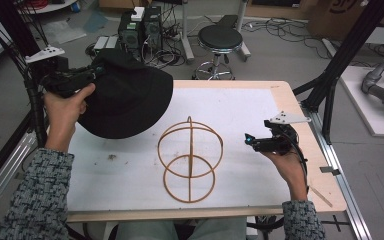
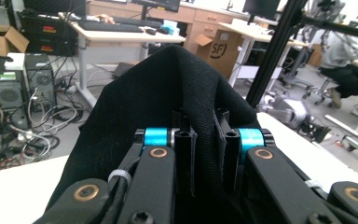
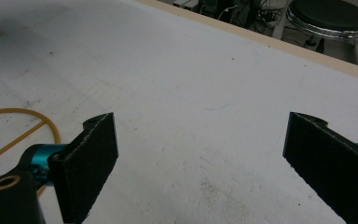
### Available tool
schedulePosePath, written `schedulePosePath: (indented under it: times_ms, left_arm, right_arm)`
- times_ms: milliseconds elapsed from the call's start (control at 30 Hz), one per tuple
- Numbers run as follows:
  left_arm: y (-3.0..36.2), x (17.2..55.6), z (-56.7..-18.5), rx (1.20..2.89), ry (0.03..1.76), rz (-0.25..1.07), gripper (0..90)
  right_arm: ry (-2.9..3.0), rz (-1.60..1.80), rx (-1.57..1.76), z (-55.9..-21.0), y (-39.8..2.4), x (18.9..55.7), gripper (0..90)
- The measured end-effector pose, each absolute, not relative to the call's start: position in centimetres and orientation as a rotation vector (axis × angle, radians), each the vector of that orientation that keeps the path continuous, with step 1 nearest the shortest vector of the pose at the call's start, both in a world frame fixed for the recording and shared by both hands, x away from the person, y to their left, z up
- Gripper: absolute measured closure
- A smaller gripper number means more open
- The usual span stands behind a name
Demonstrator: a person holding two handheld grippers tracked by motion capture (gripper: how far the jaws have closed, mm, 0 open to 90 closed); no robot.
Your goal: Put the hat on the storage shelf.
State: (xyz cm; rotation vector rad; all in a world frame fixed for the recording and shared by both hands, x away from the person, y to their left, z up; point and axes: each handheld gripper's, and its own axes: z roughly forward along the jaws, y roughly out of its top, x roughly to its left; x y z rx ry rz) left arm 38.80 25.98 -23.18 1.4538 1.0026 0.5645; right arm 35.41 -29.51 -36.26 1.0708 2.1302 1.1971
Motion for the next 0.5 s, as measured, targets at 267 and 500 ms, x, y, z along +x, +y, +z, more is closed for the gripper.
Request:
schedulePosePath:
  times_ms: [267, 500]
  left_arm:
    - [25.7, 37.7, -21.3, 1.441, 0.925, 0.522, 81.3]
    - [25.2, 36.9, -20.1, 1.445, 0.877, 0.483, 81.3]
  right_arm:
    - [2.136, 1.193, 1.067, -36.3, -29.2, 35.7, 9.8]
    - [2.139, 1.195, 1.059, -36.3, -28.9, 36.0, 9.8]
